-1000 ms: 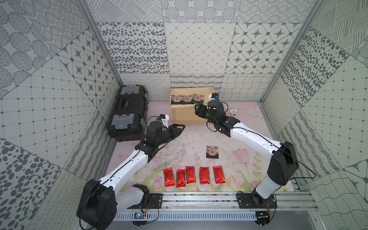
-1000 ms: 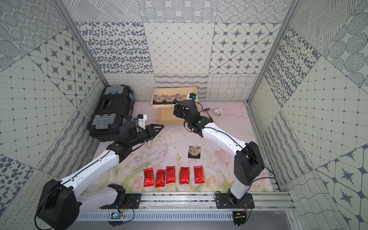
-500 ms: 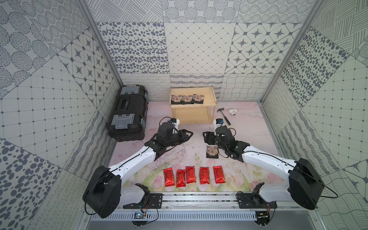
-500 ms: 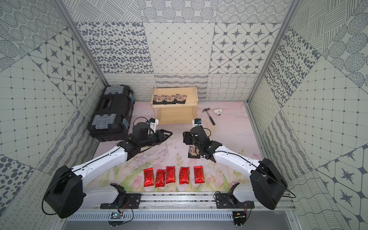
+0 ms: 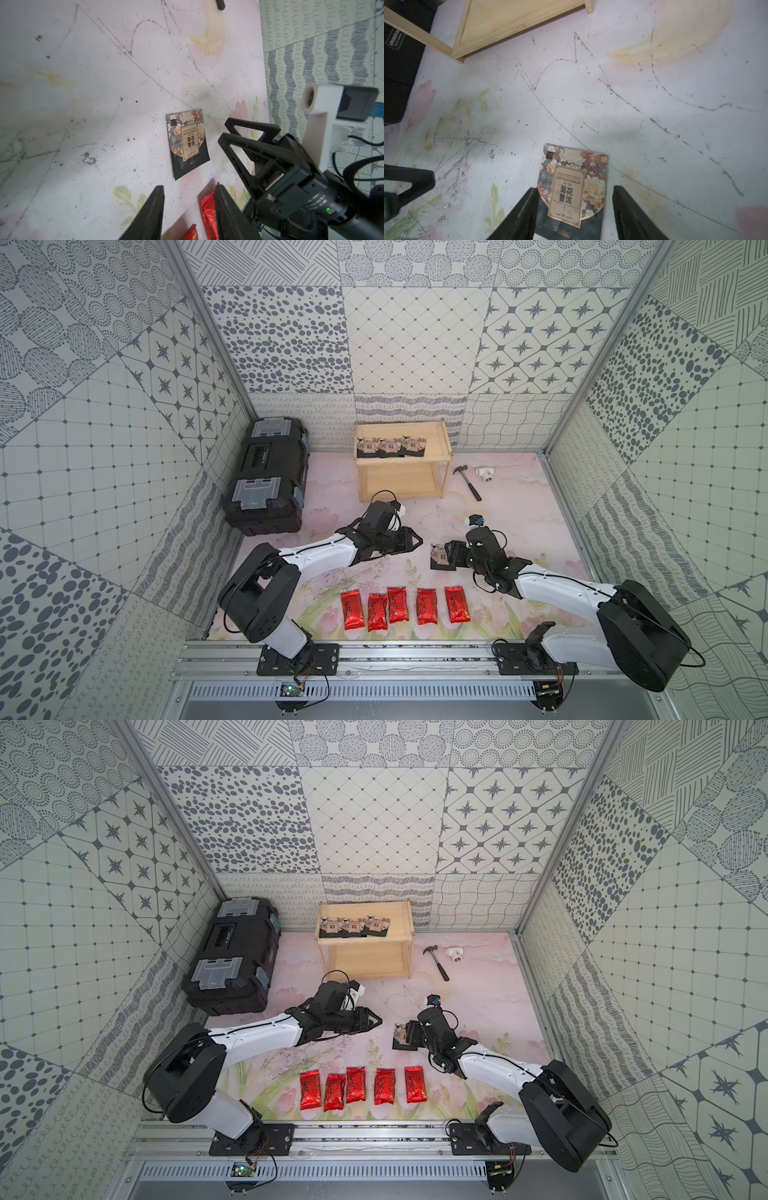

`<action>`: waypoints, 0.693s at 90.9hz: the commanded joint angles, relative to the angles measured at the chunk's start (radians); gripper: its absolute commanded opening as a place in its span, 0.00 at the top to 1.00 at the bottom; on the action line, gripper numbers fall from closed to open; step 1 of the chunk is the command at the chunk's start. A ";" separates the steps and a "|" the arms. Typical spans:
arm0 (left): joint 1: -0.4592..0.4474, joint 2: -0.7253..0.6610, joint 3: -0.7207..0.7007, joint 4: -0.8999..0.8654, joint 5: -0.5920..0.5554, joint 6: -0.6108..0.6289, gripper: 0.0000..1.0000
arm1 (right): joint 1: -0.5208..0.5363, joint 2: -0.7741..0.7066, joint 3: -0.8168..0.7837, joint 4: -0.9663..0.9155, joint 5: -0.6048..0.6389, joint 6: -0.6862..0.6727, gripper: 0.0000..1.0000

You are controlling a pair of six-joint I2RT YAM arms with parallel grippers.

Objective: Place the tea bags on the shelf by color
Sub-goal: Pick up the tea bag from the center of the board.

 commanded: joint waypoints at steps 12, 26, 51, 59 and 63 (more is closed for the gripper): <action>-0.086 0.238 0.177 0.062 0.098 0.101 0.59 | -0.120 0.013 -0.061 0.160 -0.211 0.066 0.45; -0.094 0.320 0.222 0.093 0.106 0.086 0.60 | -0.157 0.005 -0.091 0.187 -0.250 0.093 0.49; -0.101 0.370 0.245 0.084 0.080 0.099 0.61 | -0.164 0.035 -0.117 0.239 -0.289 0.134 0.52; -0.101 0.365 0.228 0.080 0.063 0.108 0.61 | -0.163 0.046 -0.126 0.255 -0.303 0.150 0.53; -0.100 0.364 0.223 0.078 0.055 0.110 0.61 | -0.164 0.049 -0.128 0.259 -0.309 0.157 0.53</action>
